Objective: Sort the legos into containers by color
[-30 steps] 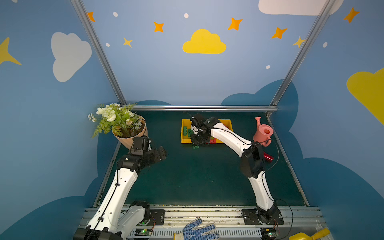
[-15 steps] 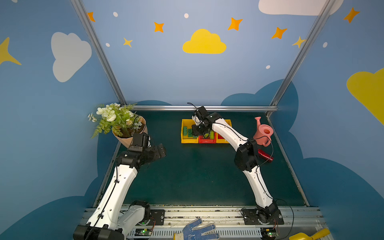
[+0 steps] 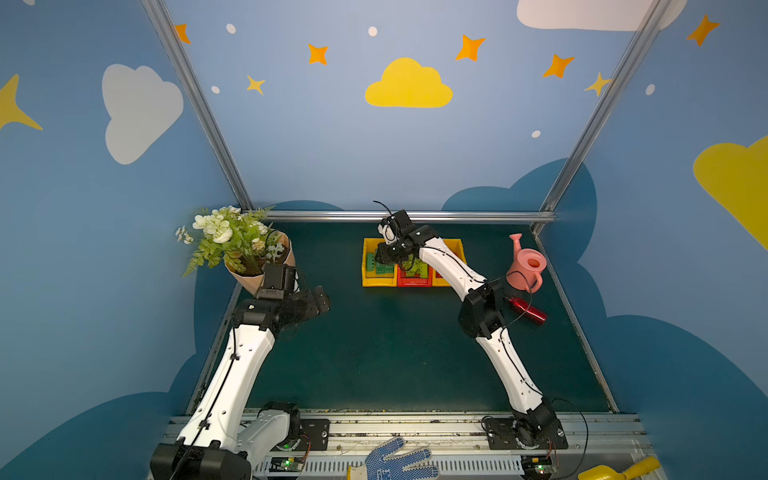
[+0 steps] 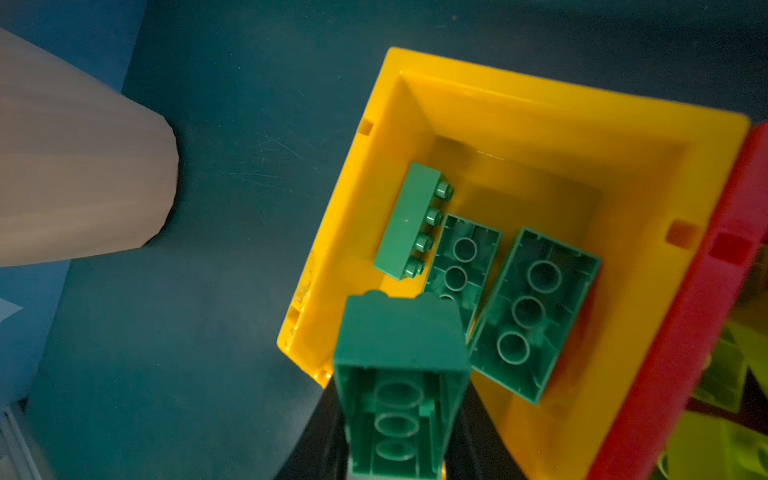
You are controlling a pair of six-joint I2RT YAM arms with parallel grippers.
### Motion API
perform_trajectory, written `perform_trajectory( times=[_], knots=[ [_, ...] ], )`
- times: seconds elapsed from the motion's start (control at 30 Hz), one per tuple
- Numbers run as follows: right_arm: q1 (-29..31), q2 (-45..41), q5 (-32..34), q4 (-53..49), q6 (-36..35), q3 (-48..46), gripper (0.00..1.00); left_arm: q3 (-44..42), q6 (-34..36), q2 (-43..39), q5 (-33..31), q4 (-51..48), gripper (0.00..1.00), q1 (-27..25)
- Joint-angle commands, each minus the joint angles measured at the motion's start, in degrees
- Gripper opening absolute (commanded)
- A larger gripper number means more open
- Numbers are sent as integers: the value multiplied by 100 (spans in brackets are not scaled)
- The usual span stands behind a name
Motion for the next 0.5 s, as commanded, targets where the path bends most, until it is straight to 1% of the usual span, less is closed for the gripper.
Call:
perform_trajectory(
  times=[0.0,0.03,0.07,0.17,0.33,0.4,0.47],
  knots=[
    [-58,59,-199,76,-17,170,65,168,-48,35,43,-81,100,21],
    [-63,25,-221,84,-28,167,74,165,-54,48,47,-79,100,21],
    [-63,-27,-232,94,-47,165,79,169,-63,51,50,-80,100,21],
    [-62,-267,-256,97,-97,150,83,164,-95,53,33,-57,100,23],
    [-72,-951,-367,-53,-263,-51,88,129,-93,34,-149,28,100,17],
    [-72,-1350,-359,-212,-427,-339,90,59,-81,-7,-275,124,100,21],
    [-80,-1825,-258,-349,-635,-846,91,-29,-38,-42,-400,249,100,30]
  ],
)
